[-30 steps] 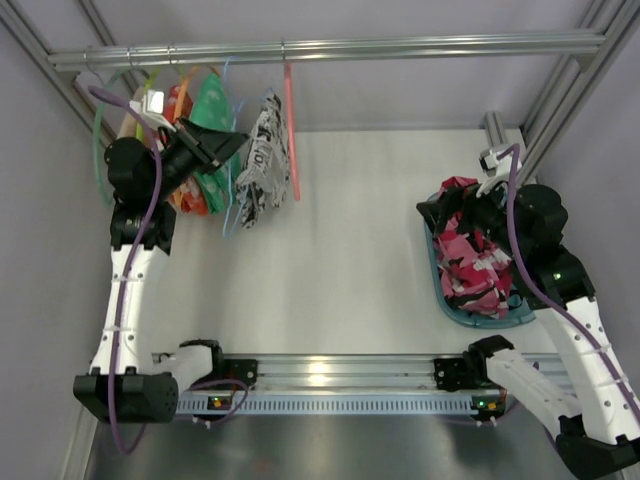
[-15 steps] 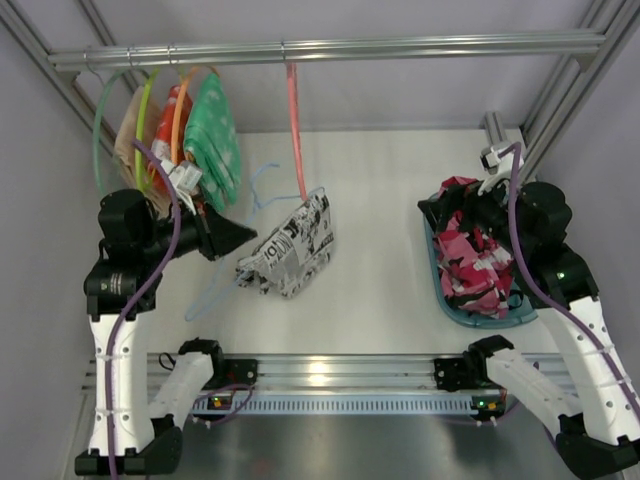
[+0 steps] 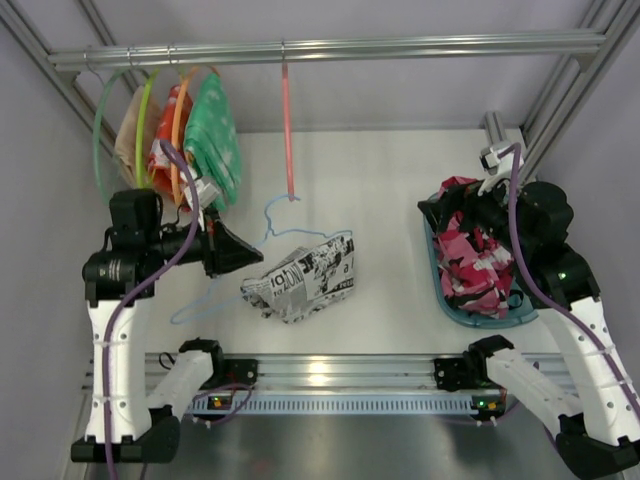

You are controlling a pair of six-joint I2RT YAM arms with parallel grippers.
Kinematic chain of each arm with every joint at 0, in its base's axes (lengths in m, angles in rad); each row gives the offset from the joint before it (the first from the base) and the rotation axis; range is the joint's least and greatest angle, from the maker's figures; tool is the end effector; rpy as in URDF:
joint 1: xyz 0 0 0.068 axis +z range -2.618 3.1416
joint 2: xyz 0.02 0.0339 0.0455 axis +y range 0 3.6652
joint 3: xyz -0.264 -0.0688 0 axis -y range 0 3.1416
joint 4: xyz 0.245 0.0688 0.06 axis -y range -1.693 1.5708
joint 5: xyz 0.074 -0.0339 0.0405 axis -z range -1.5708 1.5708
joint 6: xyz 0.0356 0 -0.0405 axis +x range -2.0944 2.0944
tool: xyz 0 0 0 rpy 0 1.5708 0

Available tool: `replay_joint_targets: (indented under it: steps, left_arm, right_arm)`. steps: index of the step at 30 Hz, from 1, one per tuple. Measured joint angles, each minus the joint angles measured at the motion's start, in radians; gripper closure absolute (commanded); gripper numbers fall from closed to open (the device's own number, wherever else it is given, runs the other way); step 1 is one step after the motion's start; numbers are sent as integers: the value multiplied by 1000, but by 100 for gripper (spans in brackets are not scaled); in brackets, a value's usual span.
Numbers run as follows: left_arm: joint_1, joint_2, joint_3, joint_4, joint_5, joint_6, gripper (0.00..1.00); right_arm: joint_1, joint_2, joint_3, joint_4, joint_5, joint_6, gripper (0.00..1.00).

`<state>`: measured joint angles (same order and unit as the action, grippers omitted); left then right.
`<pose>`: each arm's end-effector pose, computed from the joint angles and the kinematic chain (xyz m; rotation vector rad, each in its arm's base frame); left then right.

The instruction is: Remove the trousers from the hanger

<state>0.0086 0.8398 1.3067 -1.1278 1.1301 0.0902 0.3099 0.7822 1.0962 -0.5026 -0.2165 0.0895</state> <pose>0.1062 -0.0313 0.4192 0.6748 1.8983 -1.1720 0.1444 0.0543 0.4119 -0.3533 1.7443 0.4797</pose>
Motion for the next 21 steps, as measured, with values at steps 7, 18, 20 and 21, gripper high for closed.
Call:
replay_joint_targets:
  steps: [7, 18, 20, 21]
  left_arm:
    - [-21, 268, 233, -6, -24, 63, 100]
    - [-497, 615, 616, 142, -310, -77, 100]
    - [-537, 633, 615, 221, -380, -175, 100]
    - [-555, 638, 615, 255, -416, -225, 100]
  right_arm:
    - [0, 24, 20, 10, -23, 13, 1]
    - [0, 39, 60, 2, -21, 15, 1]
    - [0, 24, 64, 1, -14, 14, 1]
    - [-1, 12, 64, -1, -8, 11, 0]
